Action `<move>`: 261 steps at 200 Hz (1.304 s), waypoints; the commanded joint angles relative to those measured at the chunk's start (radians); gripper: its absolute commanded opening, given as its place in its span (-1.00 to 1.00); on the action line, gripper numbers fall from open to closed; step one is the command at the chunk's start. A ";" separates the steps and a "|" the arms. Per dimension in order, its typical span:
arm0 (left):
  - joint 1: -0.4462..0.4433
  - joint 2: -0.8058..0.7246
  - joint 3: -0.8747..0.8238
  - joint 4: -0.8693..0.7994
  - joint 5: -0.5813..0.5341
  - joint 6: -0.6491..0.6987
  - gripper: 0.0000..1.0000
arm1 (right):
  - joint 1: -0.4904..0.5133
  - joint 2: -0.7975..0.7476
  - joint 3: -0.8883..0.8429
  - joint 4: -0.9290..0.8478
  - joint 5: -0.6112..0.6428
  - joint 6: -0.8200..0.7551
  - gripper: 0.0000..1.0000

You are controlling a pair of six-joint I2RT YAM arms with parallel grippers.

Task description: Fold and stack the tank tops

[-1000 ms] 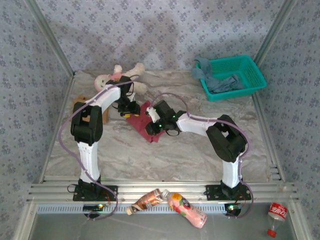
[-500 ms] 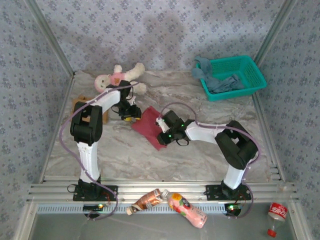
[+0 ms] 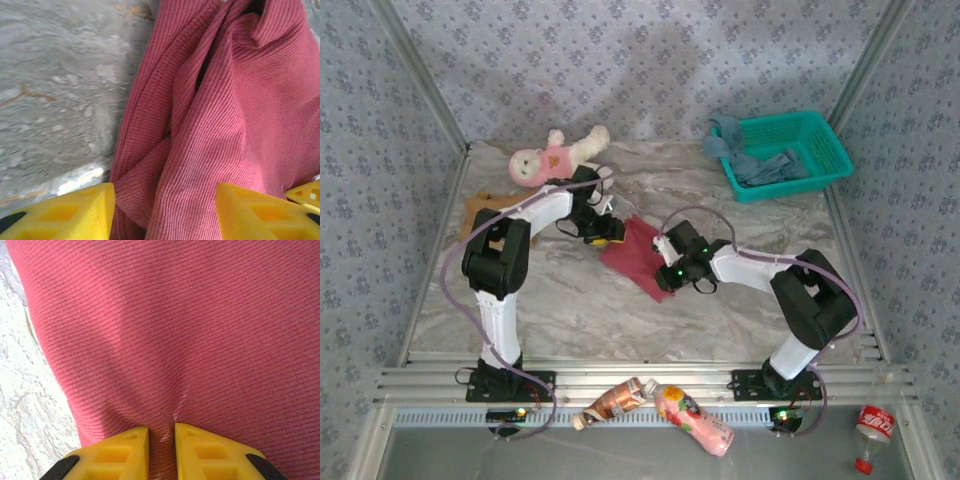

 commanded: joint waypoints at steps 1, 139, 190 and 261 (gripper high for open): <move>-0.016 0.045 0.045 0.015 0.042 0.017 0.10 | -0.010 -0.006 -0.037 -0.093 0.032 -0.013 -0.57; -0.102 0.137 0.097 -0.033 0.032 0.044 -0.52 | -0.011 -0.012 -0.014 -0.056 0.019 0.025 -0.57; -0.061 0.058 0.130 -0.159 -0.035 0.072 -1.00 | -0.027 -0.045 0.023 -0.039 -0.005 0.058 -0.30; 0.101 -0.177 0.030 -0.223 -0.177 0.105 -1.00 | -0.068 -0.046 0.092 0.132 -0.082 0.235 0.10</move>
